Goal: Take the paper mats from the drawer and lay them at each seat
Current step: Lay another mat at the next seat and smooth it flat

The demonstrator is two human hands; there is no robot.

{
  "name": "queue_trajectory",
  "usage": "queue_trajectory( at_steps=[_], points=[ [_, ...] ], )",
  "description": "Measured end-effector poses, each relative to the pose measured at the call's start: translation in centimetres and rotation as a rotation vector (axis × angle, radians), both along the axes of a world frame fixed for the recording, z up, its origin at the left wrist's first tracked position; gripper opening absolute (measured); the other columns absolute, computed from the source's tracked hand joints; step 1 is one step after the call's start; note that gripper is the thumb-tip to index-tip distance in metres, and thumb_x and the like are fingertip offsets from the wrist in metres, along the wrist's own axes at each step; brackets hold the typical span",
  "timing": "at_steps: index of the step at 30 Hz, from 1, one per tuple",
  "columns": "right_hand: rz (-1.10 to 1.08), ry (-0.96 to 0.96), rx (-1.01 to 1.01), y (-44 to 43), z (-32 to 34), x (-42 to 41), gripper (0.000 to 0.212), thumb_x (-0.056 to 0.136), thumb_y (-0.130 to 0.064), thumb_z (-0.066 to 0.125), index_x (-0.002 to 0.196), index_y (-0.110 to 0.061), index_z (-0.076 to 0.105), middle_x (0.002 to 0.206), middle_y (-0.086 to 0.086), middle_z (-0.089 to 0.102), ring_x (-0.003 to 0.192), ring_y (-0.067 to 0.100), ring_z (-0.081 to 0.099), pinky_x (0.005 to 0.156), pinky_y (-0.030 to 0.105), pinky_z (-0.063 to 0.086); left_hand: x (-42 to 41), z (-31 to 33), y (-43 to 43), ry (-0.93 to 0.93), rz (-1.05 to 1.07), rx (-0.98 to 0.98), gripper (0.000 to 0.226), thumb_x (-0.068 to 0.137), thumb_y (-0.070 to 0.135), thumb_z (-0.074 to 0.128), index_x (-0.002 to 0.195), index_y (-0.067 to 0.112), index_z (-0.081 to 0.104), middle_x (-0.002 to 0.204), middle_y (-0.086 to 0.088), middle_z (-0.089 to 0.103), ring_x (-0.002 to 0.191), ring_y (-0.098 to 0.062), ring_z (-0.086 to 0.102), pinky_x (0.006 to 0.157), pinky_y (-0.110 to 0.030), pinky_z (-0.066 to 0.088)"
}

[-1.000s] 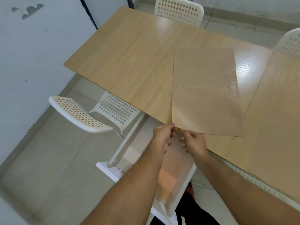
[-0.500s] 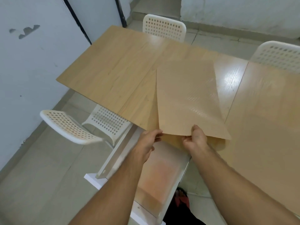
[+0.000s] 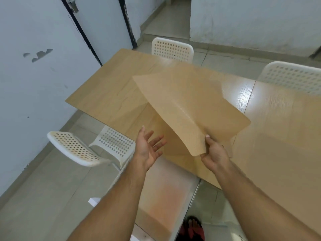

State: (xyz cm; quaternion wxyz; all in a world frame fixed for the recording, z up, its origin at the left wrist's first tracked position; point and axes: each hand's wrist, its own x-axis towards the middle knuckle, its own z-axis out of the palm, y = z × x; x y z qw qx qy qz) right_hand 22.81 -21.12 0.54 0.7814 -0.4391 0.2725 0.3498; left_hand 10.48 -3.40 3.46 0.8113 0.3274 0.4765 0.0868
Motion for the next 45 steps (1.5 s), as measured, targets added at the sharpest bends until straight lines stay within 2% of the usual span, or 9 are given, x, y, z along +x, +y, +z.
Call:
queue_trajectory(
  at_steps=[11,14,17,21,26,31,37,41,45],
  points=[
    [0.605,-0.193,-0.024,-0.1,2.4,-1.4,0.027,0.103,-0.014,0.049,0.114,-0.017,0.073,0.112,0.008,0.075,0.092,0.022,0.071,0.07,0.031,0.058,-10.5,7.3,8.4,-0.236,0.482,0.138,0.062,0.086,0.074,0.046,0.116,0.025,0.068,0.11,-0.004,0.073,0.097,-0.026,0.069,0.083,-0.038,0.054],
    [0.74,-0.189,-0.06,0.7,1.9,-3.5,0.026,0.099,-0.013,0.055,0.119,-0.013,0.071,0.112,0.013,0.074,0.089,0.025,0.072,0.064,0.031,0.059,-16.8,7.1,10.8,0.115,0.456,0.282,0.044,0.088,0.045,0.069,0.121,0.016,0.062,0.11,-0.007,0.071,0.095,-0.025,0.068,0.073,-0.036,0.055],
    [0.851,-0.227,-0.097,2.4,1.4,-6.0,0.027,0.098,-0.013,0.056,0.12,-0.013,0.072,0.117,0.016,0.072,0.102,0.032,0.067,0.08,0.036,0.059,-23.4,6.7,12.3,0.643,0.286,0.544,0.049,0.082,0.021,0.078,0.126,0.01,0.059,0.113,-0.01,0.068,0.09,-0.025,0.063,0.07,-0.032,0.048],
    [0.972,-0.26,-0.087,6.1,2.0,-9.8,0.024,0.098,-0.011,0.054,0.111,-0.013,0.074,0.111,0.016,0.074,0.091,0.027,0.071,0.076,0.034,0.061,-31.1,6.3,13.9,0.768,0.294,0.566,0.056,0.08,0.013,0.08,0.132,0.012,0.059,0.129,-0.014,0.059,0.109,-0.028,0.056,0.098,-0.04,0.044],
    [1.071,-0.281,-0.079,12.4,2.5,-15.1,0.023,0.095,-0.007,0.056,0.106,-0.008,0.076,0.087,0.01,0.076,0.068,0.018,0.072,0.061,0.026,0.059,-40.7,5.4,17.3,0.883,0.144,0.579,0.067,0.072,0.022,0.089,0.13,0.008,0.058,0.128,-0.015,0.06,0.104,-0.029,0.06,0.092,-0.035,0.047],
    [1.173,-0.338,-0.189,19.0,2.1,-21.7,0.029,0.093,-0.013,0.062,0.12,-0.004,0.069,0.108,0.016,0.072,0.099,0.031,0.065,0.095,0.044,0.052,-49.9,4.6,22.8,0.714,0.022,0.508,0.04,0.077,0.039,0.084,0.105,0.015,0.07,0.108,-0.005,0.074,0.1,-0.027,0.068,0.08,-0.036,0.045],
    [1.183,-0.408,-0.266,25.8,2.9,-28.4,0.033,0.092,-0.017,0.066,0.123,-0.005,0.065,0.116,0.019,0.069,0.104,0.037,0.065,0.087,0.05,0.053,-55.2,3.5,29.1,0.634,0.176,0.605,0.017,0.089,0.021,0.073,0.101,0.01,0.069,0.101,-0.009,0.073,0.087,-0.026,0.071,0.066,-0.033,0.056],
    [1.158,-0.464,-0.266,30.4,3.0,-30.5,0.052,0.074,-0.038,0.084,0.116,-0.012,0.067,0.113,0.017,0.072,0.104,0.037,0.068,0.072,0.052,0.061,-55.7,2.9,34.3,0.654,0.26,0.712,0.009,0.088,0.024,0.073,0.087,0.019,0.066,0.098,-0.005,0.071,0.089,-0.026,0.068,0.083,-0.039,0.057],
    [1.041,-0.524,-0.301,35.8,3.4,-30.9,0.013,0.092,-0.021,0.067,0.101,-0.011,0.069,0.108,0.016,0.068,0.091,0.03,0.065,0.067,0.04,0.056,-54.5,2.4,39.4,0.664,0.299,0.788,0.017,0.085,0.027,0.075,0.097,0.015,0.072,0.1,-0.004,0.073,0.091,-0.026,0.069,0.088,-0.044,0.057]
  ],
)
